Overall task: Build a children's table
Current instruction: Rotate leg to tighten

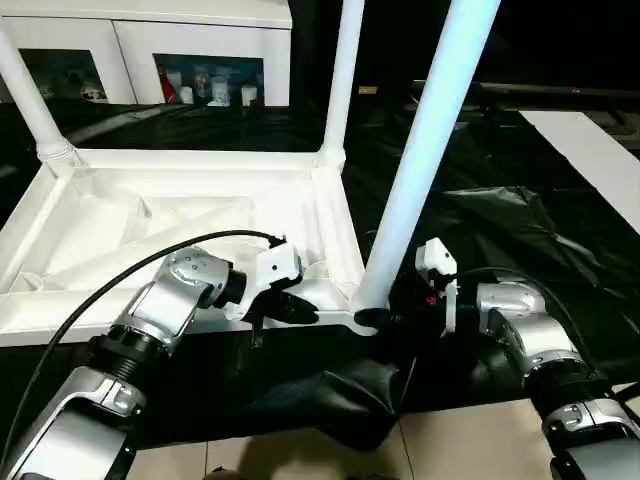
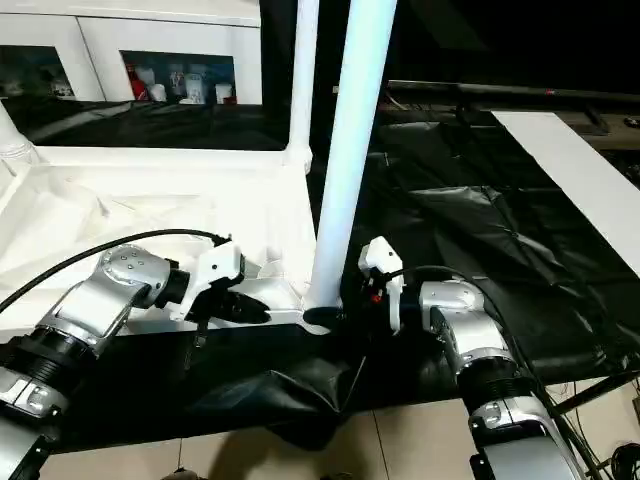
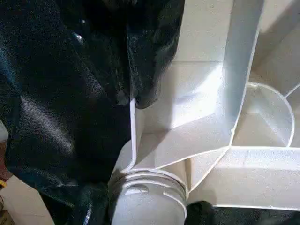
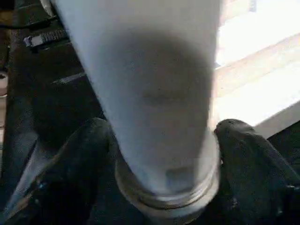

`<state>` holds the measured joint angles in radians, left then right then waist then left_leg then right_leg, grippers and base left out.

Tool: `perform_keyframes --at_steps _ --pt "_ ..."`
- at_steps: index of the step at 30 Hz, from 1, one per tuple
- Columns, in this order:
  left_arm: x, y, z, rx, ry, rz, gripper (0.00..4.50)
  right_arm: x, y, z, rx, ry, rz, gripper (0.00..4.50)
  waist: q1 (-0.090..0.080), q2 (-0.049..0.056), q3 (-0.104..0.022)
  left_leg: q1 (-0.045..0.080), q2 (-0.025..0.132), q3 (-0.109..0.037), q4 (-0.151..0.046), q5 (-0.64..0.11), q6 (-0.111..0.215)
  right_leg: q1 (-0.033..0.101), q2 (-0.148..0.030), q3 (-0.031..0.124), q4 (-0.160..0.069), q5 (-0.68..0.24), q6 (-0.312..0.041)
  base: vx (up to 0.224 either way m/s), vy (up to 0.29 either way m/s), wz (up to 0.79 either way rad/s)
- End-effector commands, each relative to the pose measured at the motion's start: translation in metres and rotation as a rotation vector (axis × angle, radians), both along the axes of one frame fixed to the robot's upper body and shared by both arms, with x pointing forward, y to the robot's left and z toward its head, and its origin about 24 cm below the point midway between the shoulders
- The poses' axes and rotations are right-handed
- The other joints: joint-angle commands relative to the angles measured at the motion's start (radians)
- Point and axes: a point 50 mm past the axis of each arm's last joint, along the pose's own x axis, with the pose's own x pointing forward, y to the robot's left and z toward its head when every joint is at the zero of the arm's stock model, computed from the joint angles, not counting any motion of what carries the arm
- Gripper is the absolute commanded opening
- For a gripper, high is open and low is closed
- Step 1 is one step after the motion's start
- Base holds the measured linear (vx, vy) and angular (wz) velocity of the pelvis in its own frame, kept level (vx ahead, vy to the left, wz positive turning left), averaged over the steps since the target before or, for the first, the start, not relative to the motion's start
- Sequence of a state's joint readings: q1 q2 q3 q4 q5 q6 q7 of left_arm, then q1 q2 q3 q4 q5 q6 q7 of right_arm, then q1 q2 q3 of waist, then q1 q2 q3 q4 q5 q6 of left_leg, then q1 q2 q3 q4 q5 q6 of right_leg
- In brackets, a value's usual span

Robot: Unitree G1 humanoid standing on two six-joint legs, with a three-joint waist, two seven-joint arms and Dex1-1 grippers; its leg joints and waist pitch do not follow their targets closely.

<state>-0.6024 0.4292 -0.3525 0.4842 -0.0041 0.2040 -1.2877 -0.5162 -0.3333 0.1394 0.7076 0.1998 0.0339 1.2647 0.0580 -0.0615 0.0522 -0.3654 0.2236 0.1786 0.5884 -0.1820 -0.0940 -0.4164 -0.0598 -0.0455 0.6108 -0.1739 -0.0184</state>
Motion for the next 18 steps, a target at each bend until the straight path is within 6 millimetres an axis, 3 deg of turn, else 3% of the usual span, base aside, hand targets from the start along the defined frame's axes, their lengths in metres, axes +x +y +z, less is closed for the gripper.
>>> perform_keyframes --at_steps 1,7,12,14,16,18 --pt "-0.004 -0.005 -0.001 0.002 0.019 -0.042 0.00 -0.002 -0.003 -0.001 -0.022 0.005 0.014 3.40 -0.001 0.003 -0.063 0.010 0.011 0.007 -0.065 -0.179 0.042 0.055 -0.063 0.037 -0.066 -0.194 -0.224 0.000 0.000 0.00" --pt "-0.005 -0.004 -0.001 0.004 0.020 -0.033 0.00 -0.001 -0.004 0.000 -0.022 0.008 -0.001 2.81 -0.001 0.002 -0.065 0.010 0.011 0.007 -0.064 -0.163 0.043 0.057 -0.063 0.037 -0.063 -0.176 -0.225 0.000 0.000 0.00" --pt "-0.004 -0.004 -0.002 0.001 0.024 -0.022 0.00 0.002 -0.003 0.000 0.010 0.011 -0.043 2.69 -0.001 0.003 -0.065 0.009 0.010 0.007 -0.064 -0.161 0.045 0.057 -0.062 0.036 -0.063 -0.171 -0.226 0.000 0.000 0.00" --pt "0.000 -0.006 -0.005 0.004 0.024 0.034 0.00 0.006 -0.002 -0.007 0.001 0.014 -0.152 2.65 -0.003 0.003 -0.064 0.010 0.009 0.007 -0.064 -0.166 0.041 0.055 -0.061 0.037 -0.064 -0.178 -0.225 0.000 0.000 0.00" --pt "0.007 -0.009 -0.008 0.000 0.011 0.116 0.00 0.011 0.000 -0.016 -0.042 0.002 -0.287 2.65 -0.007 0.004 -0.060 0.012 0.008 0.007 -0.066 -0.194 0.021 0.051 -0.063 0.036 -0.071 -0.236 -0.216 0.000 0.000 0.00" --pt "0.014 -0.013 -0.010 -0.001 -0.009 0.192 0.00 0.015 0.001 -0.022 -0.071 0.005 -0.386 2.64 -0.013 0.002 -0.053 0.016 0.005 0.004 -0.069 -0.256 -0.003 0.047 -0.063 0.034 -0.083 -0.365 -0.180 0.000 0.000 0.00"
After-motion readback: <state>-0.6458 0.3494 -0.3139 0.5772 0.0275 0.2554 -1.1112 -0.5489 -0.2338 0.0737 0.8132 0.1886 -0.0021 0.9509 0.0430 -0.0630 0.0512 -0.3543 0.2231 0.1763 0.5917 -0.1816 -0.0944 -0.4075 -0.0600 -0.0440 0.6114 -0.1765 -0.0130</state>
